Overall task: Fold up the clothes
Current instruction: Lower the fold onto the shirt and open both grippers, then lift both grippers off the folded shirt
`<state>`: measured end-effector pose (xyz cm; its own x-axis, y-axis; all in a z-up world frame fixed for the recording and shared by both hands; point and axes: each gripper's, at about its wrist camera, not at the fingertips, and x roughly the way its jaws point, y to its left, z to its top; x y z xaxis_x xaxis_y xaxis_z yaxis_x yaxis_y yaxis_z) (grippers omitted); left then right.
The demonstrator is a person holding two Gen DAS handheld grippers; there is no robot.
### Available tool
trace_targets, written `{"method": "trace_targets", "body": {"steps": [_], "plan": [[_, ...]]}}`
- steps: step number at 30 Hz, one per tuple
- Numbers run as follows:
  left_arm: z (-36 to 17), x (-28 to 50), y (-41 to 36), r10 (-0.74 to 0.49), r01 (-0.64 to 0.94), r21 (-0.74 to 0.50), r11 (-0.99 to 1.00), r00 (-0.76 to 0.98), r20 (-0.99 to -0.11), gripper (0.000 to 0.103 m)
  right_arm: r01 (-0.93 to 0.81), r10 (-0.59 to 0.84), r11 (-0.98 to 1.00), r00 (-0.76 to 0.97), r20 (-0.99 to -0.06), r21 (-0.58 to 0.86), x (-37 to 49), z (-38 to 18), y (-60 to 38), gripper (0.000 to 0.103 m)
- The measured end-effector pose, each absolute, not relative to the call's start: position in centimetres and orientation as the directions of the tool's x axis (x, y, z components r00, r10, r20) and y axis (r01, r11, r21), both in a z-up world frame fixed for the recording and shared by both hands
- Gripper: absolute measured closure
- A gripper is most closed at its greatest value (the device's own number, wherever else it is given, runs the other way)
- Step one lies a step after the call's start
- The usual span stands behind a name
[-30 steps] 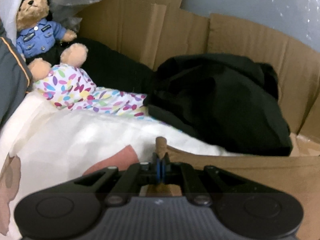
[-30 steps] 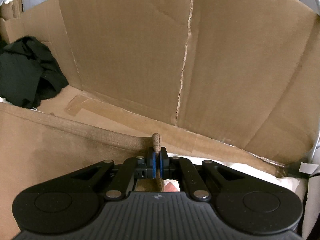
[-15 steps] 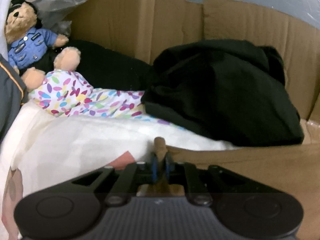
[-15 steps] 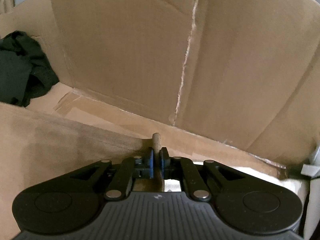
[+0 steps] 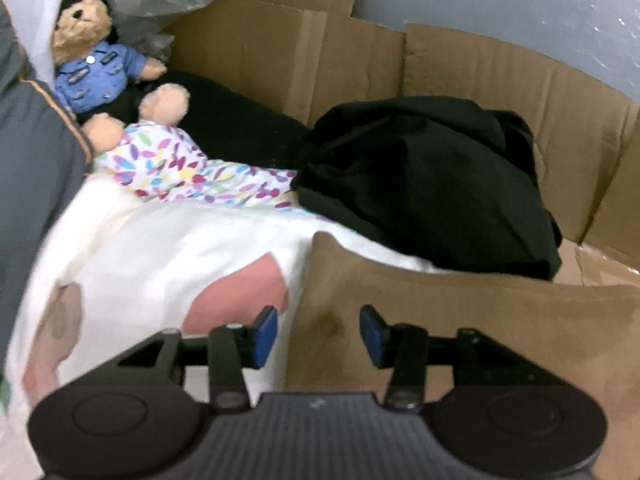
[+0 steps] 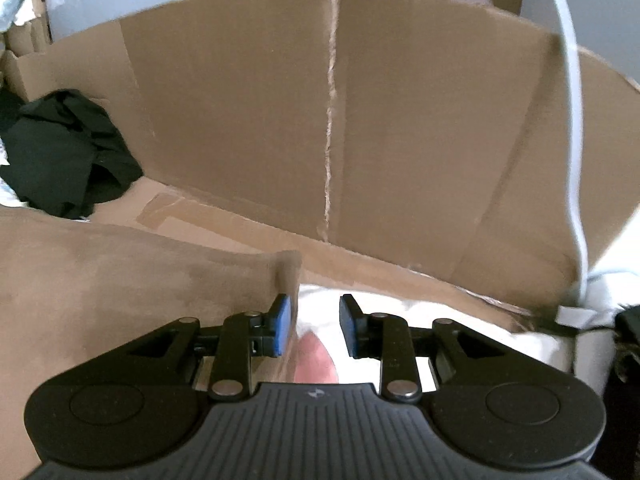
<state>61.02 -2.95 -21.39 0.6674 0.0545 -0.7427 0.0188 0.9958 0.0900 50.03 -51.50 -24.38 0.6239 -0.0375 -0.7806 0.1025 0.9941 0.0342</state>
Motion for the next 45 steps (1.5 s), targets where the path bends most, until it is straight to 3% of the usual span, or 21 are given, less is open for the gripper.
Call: {"method": "trace_targets", "body": {"steps": [6, 15, 26, 29, 37, 45], "plan": [[-17.3, 56.6, -1.5, 0.073, -0.031, 0.072, 0.997, 0.683, -0.727, 0.045, 0.023, -0.001, 1.000, 0.610, -0.792, 0.016, 45.2, -21.0, -51.2, 0.072], [-12.7, 50.2, -0.4, 0.030, 0.020, 0.061, 0.998, 0.697, -0.716, 0.038, -0.039, 0.025, 0.999, 0.605, -0.796, 0.002, 36.7, -15.4, -51.4, 0.072], [-14.0, 45.6, 0.7, 0.001, 0.035, 0.035, 0.999, 0.690, -0.723, 0.036, -0.012, -0.048, 0.997, 0.664, -0.746, -0.075, 29.7, -9.9, -51.6, 0.063], [-14.4, 45.2, 0.8, 0.000, 0.028, 0.026, 0.999, 0.685, -0.728, 0.036, -0.011, -0.054, 0.996, 0.679, -0.732, -0.083, 27.3, -8.7, -52.1, 0.056], [-16.1, 43.5, 0.3, -0.027, 0.059, 0.017, 0.998, 0.669, -0.743, 0.034, 0.000, -0.050, 0.998, 0.677, -0.735, -0.068, 24.9, -10.1, -53.0, 0.047], [-18.6, 42.9, 2.1, -0.039, 0.036, -0.021, 0.999, 0.652, -0.757, 0.033, -0.019, -0.053, 0.996, 0.646, -0.762, -0.086, 25.6, -14.5, -52.2, 0.046]]}}
